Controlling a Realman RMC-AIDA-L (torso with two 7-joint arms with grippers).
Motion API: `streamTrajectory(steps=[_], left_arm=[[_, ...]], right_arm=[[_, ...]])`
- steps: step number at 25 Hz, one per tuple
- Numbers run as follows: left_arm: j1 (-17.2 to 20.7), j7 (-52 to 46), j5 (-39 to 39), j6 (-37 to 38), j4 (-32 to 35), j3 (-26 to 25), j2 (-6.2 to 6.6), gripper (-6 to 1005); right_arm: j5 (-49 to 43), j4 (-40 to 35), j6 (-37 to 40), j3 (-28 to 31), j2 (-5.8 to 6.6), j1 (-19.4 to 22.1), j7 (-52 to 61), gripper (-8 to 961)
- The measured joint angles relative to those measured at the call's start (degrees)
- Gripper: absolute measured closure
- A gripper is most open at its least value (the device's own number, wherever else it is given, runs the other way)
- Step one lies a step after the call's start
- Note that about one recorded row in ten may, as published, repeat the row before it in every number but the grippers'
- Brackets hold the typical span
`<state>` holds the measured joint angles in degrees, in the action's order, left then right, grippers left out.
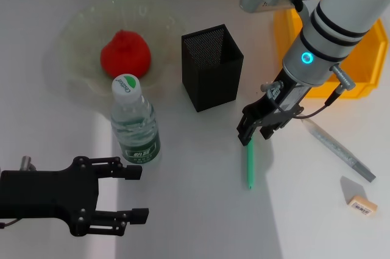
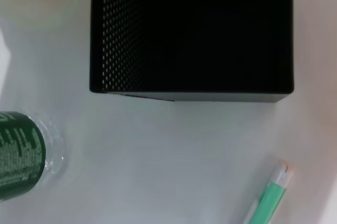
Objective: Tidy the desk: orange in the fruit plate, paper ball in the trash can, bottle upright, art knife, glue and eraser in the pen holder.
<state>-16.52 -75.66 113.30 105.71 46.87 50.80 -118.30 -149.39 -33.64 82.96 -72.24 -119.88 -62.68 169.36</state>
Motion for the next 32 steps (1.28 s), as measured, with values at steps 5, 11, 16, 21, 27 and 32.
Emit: streamTrajectory(steps=[5,11,16,21,27,32], left_arm=[[-0.03,0.67,0.16,-0.11,-0.75,0.02,0.0,230],[-0.06,1.14,0.49,-0.15,-0.92,0.15,-0.02,230],[-0.25,1.3,0.73,-0.26,-1.28,0.38,-0.09,230],[-0.26,1.36,0.74,-0.41,-1.34,0.53,-0.09,230],[-0.27,1.69,0.78,-0.6,-1.56,0.53,-0.09,230],[-0.27,2.38,0.8,-0.69,-2.13,0.54,-0.09,231]], right_arm=[[0.26,0.24,-0.27,-0.72,0.0,-0.21,0.0,459],[0.26,0.41,-0.27,-1.71,0.0,-0.71,0.0,470],[0.26,0.42,-0.29,-4.58,0.0,-1.69,0.0,471],[0.26,0.43,-0.62,-5.08,0.0,-1.93,0.0,472],[0.36,0.5,-1.52,-5.83,0.0,-1.72,0.0,472],[2.48,0.88,-3.01,-9.1,0.0,-1.73,0.0,473]])
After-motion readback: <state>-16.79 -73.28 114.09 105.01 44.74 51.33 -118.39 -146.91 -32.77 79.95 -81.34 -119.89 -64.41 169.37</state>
